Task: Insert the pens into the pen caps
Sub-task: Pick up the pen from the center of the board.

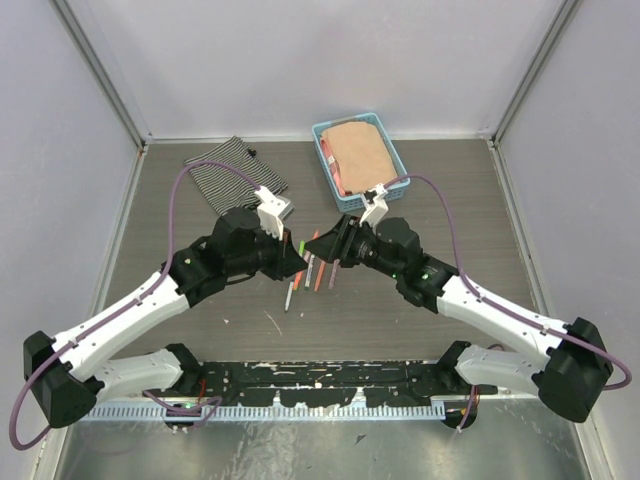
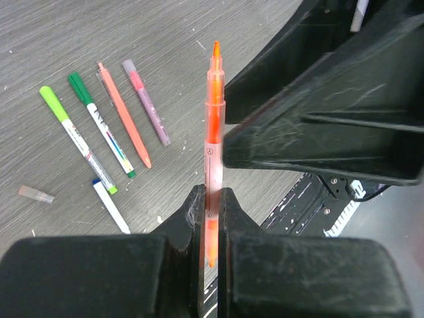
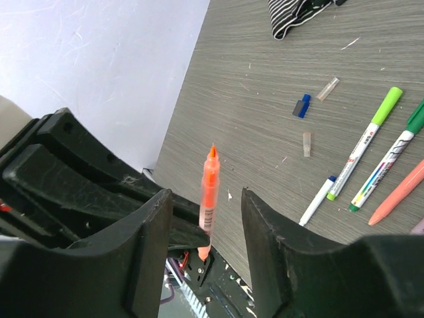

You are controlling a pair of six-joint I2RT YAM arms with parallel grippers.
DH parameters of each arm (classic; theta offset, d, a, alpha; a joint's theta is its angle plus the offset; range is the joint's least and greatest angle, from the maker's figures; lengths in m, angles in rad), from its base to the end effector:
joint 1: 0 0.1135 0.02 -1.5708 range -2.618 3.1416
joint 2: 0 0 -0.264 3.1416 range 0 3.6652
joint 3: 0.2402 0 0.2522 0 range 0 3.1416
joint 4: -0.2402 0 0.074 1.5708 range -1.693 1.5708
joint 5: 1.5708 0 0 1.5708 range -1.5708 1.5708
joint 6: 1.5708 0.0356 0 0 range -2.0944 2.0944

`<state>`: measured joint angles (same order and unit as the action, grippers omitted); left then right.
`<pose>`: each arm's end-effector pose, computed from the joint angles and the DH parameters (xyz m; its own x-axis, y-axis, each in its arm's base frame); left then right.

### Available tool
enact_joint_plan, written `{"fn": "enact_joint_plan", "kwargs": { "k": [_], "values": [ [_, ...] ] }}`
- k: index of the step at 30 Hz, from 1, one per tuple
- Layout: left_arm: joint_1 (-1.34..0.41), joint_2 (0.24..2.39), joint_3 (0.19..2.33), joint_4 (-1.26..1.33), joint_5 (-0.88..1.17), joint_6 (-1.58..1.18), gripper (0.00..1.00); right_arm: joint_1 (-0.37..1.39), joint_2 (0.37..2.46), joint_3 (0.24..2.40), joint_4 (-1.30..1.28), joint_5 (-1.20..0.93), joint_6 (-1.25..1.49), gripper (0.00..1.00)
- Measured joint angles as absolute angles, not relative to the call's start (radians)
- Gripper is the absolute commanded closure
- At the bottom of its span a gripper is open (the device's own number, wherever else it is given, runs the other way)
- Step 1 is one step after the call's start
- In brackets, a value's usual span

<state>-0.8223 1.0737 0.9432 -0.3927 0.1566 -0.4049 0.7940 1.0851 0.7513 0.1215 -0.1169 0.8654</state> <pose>0.1588 -0.1792 0.3186 -0.6339 0.1107 -0.7655 0.6158 0.6711 -0.4129 0.1756 0.1846 0.3004 -0.6959 0.3707 -0.6151 -0.3986 0.5131 0.7602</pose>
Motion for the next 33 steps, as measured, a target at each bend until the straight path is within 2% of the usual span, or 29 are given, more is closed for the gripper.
{"fn": "enact_joint_plan", "kwargs": {
  "k": [4,8,11,14,25,33],
  "values": [
    [-0.828,1.074,0.947,-0.383,0.161,-0.405,0.99,0.801,1.115,0.751,0.134,-0.117,0.875,0.68],
    [-0.83,1.074,0.947,-0.383,0.162,-0.405,0.9,0.811,1.134,0.751,0.154,-0.118,0.888,0.98],
    [-0.83,1.074,0.947,-0.382,0.16,-0.405,0.71,0.816,1.134,0.751,0.162,-0.115,0.893,1.0],
    [-0.831,1.074,0.947,-0.378,0.16,-0.408,0.62,0.817,1.134,0.752,0.162,-0.116,0.897,1.0],
    [-0.832,1.103,0.944,-0.354,0.171,-0.408,0.62,0.817,1.117,0.751,0.161,-0.116,0.902,1.0],
    [-0.834,1.11,0.938,-0.34,0.185,-0.399,0.74,0.817,1.105,0.751,0.157,-0.109,0.912,1.0]
  ]
}}
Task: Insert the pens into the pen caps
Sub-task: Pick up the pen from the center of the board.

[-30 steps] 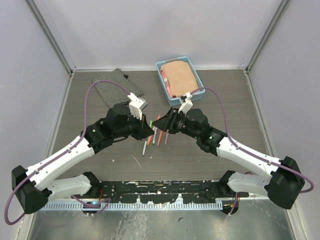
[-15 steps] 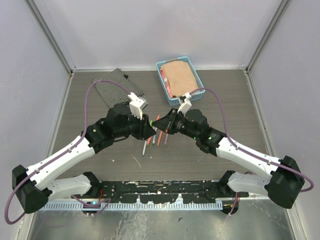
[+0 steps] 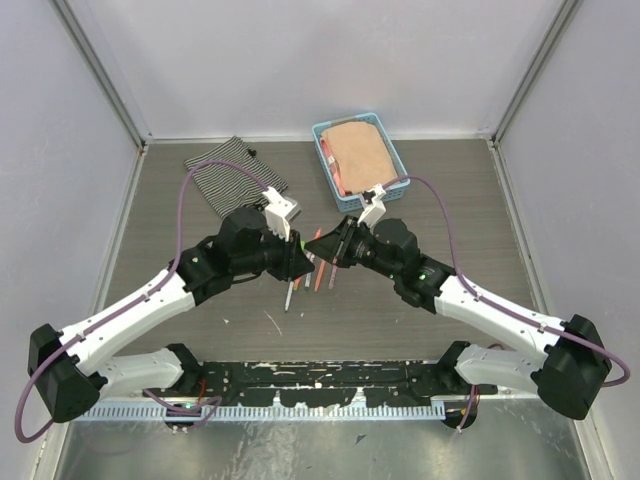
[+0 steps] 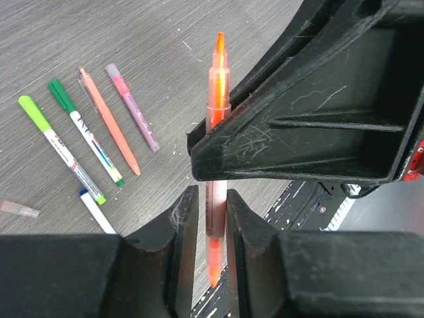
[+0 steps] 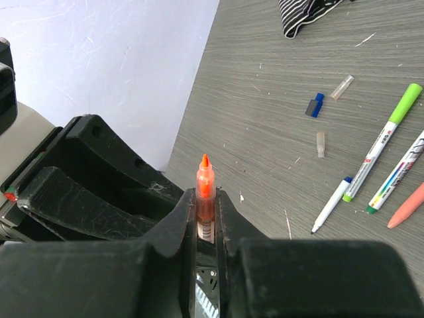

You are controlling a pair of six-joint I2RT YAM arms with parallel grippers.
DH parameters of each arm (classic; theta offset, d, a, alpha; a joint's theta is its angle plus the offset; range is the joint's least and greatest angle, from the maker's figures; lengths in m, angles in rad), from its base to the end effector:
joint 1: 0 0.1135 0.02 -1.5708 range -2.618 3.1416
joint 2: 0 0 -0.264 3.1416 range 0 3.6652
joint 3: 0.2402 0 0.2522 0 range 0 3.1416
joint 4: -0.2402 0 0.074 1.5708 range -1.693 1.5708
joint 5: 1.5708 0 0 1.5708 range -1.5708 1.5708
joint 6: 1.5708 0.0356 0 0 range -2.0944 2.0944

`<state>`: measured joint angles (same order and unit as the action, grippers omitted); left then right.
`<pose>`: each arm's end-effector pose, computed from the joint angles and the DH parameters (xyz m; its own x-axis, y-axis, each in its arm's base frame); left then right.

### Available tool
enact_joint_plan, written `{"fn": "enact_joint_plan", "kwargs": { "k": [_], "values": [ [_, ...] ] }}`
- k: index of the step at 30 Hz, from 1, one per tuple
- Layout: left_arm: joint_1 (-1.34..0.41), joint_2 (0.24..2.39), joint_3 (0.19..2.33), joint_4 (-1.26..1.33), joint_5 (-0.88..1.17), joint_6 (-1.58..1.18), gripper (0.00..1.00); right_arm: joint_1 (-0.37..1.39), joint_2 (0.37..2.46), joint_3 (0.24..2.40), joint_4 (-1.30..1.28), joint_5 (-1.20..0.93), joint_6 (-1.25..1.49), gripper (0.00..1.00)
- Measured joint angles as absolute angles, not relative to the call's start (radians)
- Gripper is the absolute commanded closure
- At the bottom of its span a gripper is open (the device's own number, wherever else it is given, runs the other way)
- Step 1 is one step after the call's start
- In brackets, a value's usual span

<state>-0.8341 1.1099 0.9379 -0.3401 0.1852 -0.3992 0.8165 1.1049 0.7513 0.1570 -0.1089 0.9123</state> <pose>0.1626 -0.1890 0.3137 -0.6282 0.1240 -0.7681 0.6422 0.6399 -0.4220 0.1747 0.1916 0.2995 -0.7125 0.3899 -0.5833 -0.3822 0.4816 0.7887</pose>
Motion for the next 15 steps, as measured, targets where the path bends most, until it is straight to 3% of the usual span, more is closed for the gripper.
{"fn": "enact_joint_plan", "kwargs": {
  "k": [5,11,15],
  "values": [
    [-0.837,1.11,0.937,-0.338,0.19,-0.392,1.0,0.817,1.105,0.751,0.153,-0.1,0.913,0.96],
    [-0.841,1.104,0.935,-0.341,0.172,-0.384,1.0,0.819,1.103,0.751,0.15,-0.078,0.9,0.57],
    [-0.836,1.087,0.935,-0.378,0.115,-0.373,1.0,0.821,1.072,0.752,0.11,-0.035,0.854,0.48]
  ]
}}
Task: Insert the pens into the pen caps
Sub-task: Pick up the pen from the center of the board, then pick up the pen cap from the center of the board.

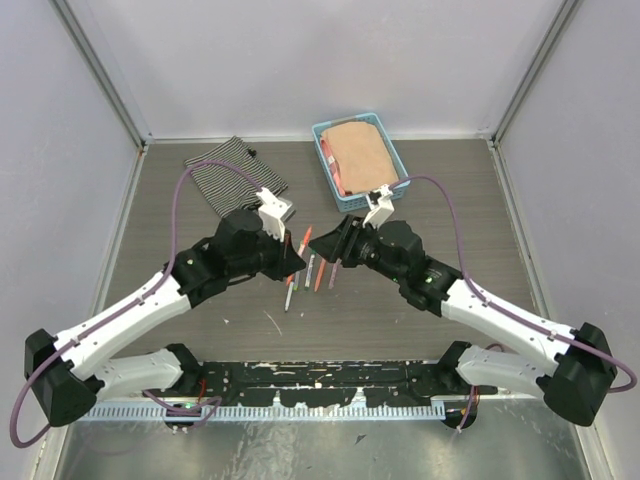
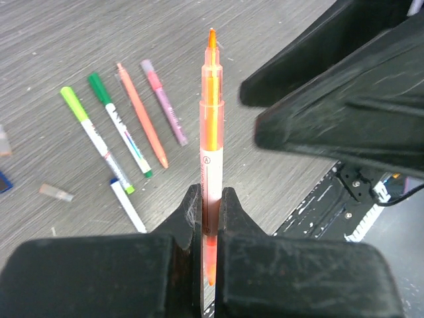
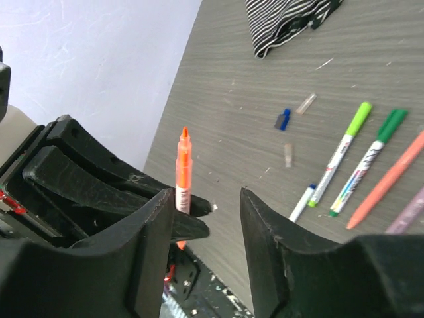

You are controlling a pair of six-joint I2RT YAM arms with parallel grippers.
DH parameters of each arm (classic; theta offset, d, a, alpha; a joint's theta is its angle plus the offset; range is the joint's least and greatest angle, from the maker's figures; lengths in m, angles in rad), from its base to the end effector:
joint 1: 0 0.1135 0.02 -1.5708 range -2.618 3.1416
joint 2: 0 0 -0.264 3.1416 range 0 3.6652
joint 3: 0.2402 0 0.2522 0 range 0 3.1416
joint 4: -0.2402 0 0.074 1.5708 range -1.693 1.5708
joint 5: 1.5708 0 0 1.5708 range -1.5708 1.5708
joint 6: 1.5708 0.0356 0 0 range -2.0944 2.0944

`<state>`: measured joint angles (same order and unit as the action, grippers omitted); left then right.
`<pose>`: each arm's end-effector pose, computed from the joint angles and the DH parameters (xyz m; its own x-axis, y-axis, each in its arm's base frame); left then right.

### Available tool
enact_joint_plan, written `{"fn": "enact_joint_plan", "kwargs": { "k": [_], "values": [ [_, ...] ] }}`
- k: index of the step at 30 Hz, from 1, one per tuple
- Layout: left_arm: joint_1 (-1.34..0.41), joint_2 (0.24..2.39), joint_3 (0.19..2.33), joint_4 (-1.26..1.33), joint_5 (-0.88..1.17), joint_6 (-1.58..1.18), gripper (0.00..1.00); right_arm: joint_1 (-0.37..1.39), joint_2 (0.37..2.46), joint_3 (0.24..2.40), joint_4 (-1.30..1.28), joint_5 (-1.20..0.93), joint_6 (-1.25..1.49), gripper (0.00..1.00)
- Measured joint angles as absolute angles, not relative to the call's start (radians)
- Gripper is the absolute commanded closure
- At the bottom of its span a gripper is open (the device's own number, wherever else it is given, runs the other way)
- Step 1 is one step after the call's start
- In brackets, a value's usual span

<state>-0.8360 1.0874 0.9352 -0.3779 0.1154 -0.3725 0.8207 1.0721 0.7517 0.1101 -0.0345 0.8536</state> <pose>0.1598 -0.1830 0.3141 -0.6082 0.1339 -0.7824 0.6252 0.6882 -0.3682 0.1711 0.1854 0.3023 -0.6619 0.3945 -0.6374 -0.3884 0.5467 0.7418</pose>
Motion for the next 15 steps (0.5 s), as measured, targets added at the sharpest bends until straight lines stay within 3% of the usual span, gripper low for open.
{"fn": "enact_joint_plan", "kwargs": {
  "k": [9,15],
  "values": [
    [-0.783,0.997,0.935,-0.479,0.025,-0.34,1.0,0.821,1.047,0.849,-0.046,0.115,0.696,0.47],
    [-0.759,0.889,0.973,-0.574,-0.067,-0.332,1.0,0.834,1.164,0.907,-0.091,0.188,0.66,0.47]
  ]
}}
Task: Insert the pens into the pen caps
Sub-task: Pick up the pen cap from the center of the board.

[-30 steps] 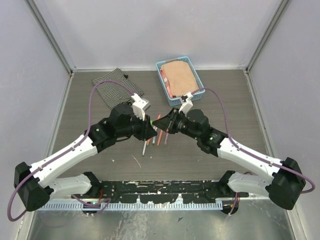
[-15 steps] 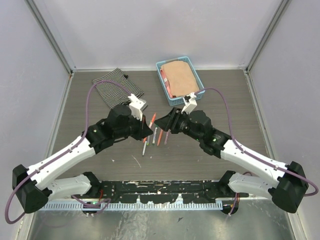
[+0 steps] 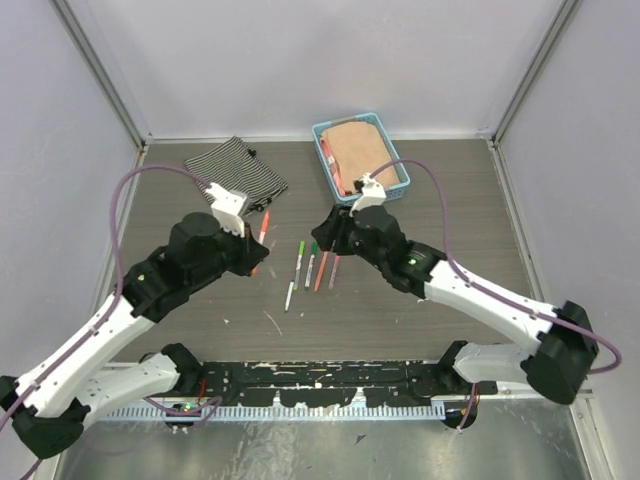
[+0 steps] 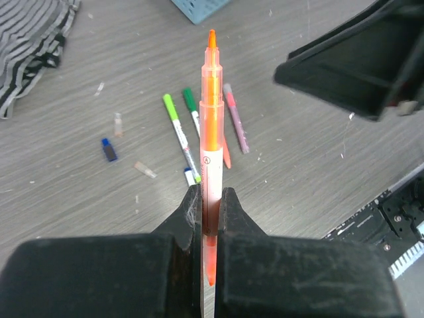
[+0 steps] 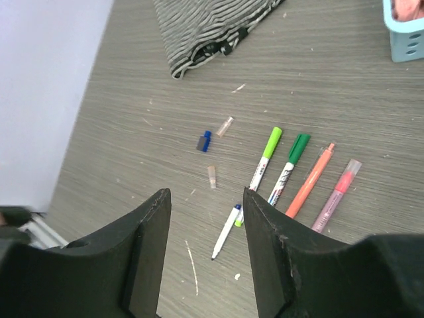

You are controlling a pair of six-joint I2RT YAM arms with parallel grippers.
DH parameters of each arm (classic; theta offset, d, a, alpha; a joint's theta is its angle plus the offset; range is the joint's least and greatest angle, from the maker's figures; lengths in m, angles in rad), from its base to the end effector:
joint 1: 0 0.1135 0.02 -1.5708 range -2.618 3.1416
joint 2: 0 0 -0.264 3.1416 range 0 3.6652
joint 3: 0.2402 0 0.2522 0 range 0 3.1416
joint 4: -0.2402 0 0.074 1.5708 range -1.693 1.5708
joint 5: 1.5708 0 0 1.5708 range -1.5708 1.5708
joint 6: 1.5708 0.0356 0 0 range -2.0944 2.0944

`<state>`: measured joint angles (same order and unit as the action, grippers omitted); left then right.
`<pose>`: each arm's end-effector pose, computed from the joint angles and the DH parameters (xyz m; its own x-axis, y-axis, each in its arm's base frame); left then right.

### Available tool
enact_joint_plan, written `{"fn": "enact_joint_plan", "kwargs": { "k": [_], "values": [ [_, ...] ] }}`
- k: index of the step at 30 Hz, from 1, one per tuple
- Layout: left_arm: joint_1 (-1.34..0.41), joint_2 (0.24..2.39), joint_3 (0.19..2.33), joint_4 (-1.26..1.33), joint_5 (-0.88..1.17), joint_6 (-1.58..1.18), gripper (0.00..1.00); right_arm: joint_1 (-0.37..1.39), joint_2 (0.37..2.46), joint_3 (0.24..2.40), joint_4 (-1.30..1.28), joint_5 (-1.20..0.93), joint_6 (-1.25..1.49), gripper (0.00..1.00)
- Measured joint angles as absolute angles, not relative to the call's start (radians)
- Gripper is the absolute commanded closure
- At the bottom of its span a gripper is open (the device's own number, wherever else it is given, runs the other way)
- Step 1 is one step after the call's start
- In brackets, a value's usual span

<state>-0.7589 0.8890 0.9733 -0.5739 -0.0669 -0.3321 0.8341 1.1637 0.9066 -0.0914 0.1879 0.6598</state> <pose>0.1390 -0.1286 0.3474 -0.5325 0.0567 -0.8446 0.4974 0.8283 -0.2580 0.1864 0.1956 0.3144 -0.5550 0.2844 -0.7817 -0.3411 0.7793 0.5257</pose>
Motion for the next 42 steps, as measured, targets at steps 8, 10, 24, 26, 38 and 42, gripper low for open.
{"fn": "enact_joint_plan", "kwargs": {
  "k": [8,10,24,26,38,42],
  "values": [
    [-0.759,0.745,1.016,-0.69,-0.191,-0.293,1.0,0.91,1.523,1.137,-0.135,0.257,0.638,0.47],
    [-0.759,0.713,1.014,-0.721,-0.212,-0.286,1.0,0.931,1.611,1.201,-0.153,0.289,0.655,0.46],
    [-0.759,0.562,0.971,-0.792,-0.26,-0.27,1.0,0.953,2.083,1.637,-0.395,0.41,0.831,0.43],
    [-0.759,0.565,0.971,-0.794,-0.261,-0.269,1.0,0.953,2.127,1.678,-0.427,0.419,0.839,0.44],
    [-0.759,0.568,0.97,-0.815,-0.26,-0.262,1.0,0.955,2.316,1.871,-0.526,0.46,0.843,0.54],
    [-0.759,0.568,0.97,-0.815,-0.26,-0.262,1.0,0.957,2.331,1.893,-0.553,0.471,0.84,0.57]
  ]
}}
